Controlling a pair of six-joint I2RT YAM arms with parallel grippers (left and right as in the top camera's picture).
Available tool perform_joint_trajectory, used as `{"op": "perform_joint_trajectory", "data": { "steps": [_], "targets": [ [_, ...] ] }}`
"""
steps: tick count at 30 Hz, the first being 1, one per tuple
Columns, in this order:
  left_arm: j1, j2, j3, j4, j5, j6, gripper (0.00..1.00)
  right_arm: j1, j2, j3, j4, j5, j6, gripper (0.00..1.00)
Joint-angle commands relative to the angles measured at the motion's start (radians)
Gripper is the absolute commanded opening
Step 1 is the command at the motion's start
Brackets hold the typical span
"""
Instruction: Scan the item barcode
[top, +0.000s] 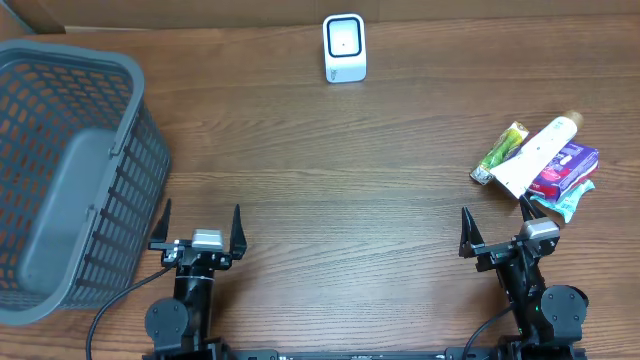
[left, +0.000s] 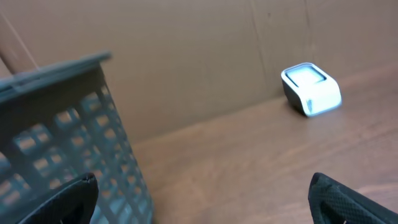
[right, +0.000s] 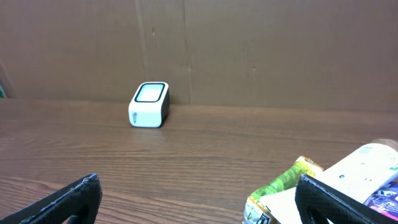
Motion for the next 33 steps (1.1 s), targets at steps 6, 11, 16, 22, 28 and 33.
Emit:
{"op": "perform_joint_trajectory", "data": {
  "steps": [6,11,16,22,28,33],
  "targets": [
    [0.007,-0.015,-0.008,-0.119,0.008,-0.058,0.99,0.006,-0.012,-0.011,0.006,-0.005,-0.001,1.00],
    [0.007,-0.014,-0.008,-0.119,0.008,-0.057,1.00,0.006,-0.012,-0.011,0.006,-0.005,-0.001,1.00],
    [0.007,-0.014,-0.008,-0.119,0.008,-0.057,1.00,0.006,-0.012,-0.011,0.006,-0.005,-0.001,1.00],
    [0.007,-0.014,-0.008,-0.119,0.008,-0.057,1.00,0.006,-0.012,-0.011,0.006,-0.005,-0.001,1.00],
    [0.007,-0.014,-0.008,-0.119,0.008,-0.057,1.00,0.006,-0.012,-0.011,0.006,-0.005,-0.001,1.00],
    [0.007,-0.014,-0.008,-0.119,0.008,-0.057,1.00,0.006,-0.012,-0.011,0.006,-0.005,-0.001,1.00]
  ]
}}
